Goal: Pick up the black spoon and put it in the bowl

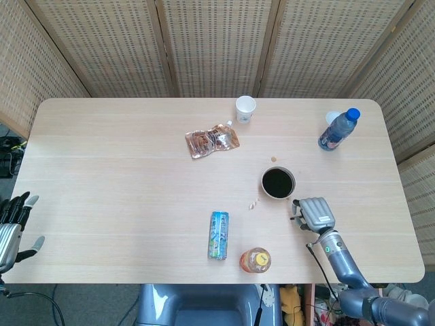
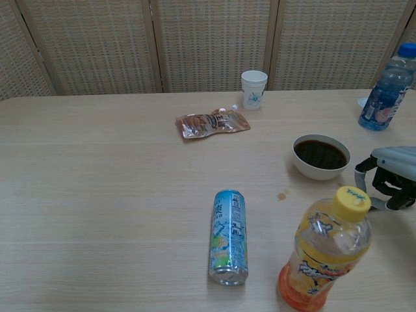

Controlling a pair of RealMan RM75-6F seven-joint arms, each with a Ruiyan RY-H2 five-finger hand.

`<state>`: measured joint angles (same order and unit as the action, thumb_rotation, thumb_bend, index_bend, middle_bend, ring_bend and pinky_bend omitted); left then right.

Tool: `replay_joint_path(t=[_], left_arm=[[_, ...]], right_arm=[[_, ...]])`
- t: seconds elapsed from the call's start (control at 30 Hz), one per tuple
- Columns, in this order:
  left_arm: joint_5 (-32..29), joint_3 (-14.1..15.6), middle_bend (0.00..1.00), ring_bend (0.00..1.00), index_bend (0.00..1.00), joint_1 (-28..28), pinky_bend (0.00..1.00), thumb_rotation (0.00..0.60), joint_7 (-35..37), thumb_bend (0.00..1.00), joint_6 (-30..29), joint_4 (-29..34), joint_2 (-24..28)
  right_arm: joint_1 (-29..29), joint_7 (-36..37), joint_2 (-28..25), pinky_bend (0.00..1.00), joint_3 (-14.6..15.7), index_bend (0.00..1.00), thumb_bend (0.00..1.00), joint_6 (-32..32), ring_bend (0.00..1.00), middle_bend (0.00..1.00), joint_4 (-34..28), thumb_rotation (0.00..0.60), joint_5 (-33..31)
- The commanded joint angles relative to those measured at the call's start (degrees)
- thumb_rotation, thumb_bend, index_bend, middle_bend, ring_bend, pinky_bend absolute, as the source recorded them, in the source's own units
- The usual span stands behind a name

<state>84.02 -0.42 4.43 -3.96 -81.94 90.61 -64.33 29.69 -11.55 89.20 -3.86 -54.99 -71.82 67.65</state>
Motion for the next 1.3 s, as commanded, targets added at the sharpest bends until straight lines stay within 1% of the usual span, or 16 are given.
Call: replay_joint_path(t=[0.03, 0.23, 0.63, 0.77, 1.3], left_arm=[[0.0, 0.02, 0.0, 0.0, 0.0, -0.02, 0.0, 0.6, 0.01, 0.32, 0.01, 0.0, 0.03], [-0.04, 0.1, 0.0, 0.0, 0.0, 0.01, 0.0, 0.6, 0.14, 0.32, 0.24, -0.16, -0.04], [-0.15, 0.16, 0.0, 0.0, 0.0, 0.02, 0.0, 0.6, 0.62, 0.32, 0.5, -0.75, -0.31], [-0.22, 0.2, 0.0, 0.0, 0.0, -0.05, 0.0, 0.6, 0.81, 0.32, 0.53, -0.94, -0.35], [0.07, 0.2, 0.0, 0.0, 0.0, 0.19, 0.0, 0.6, 0.62, 0.32, 0.7, -0.77, -0.44]], right_arm=[[0.17, -1.85, 0.86, 1.0, 0.67, 0.56, 0.55, -0.87, 1.0, 0.98, 1.14, 0.6, 1.6], [0.83, -7.16, 2.57, 1.0, 2.23, 0.56, 0.55, -1.78, 1.0, 0.98, 3.36, 0.6, 4.76], [1.88, -11.65, 4.23, 1.0, 2.71, 0.56, 0.55, -0.06, 1.0, 0.98, 4.94, 0.6, 5.46], [1.9, -12.66, 4.68, 1.0, 2.69, 0.56, 0.53, 0.25, 1.0, 0.98, 5.72, 0.6, 5.22], [1.45, -12.74, 5.03, 1.0, 2.17, 0.56, 0.51, 1.01, 1.0, 0.98, 7.73, 0.6, 4.42]])
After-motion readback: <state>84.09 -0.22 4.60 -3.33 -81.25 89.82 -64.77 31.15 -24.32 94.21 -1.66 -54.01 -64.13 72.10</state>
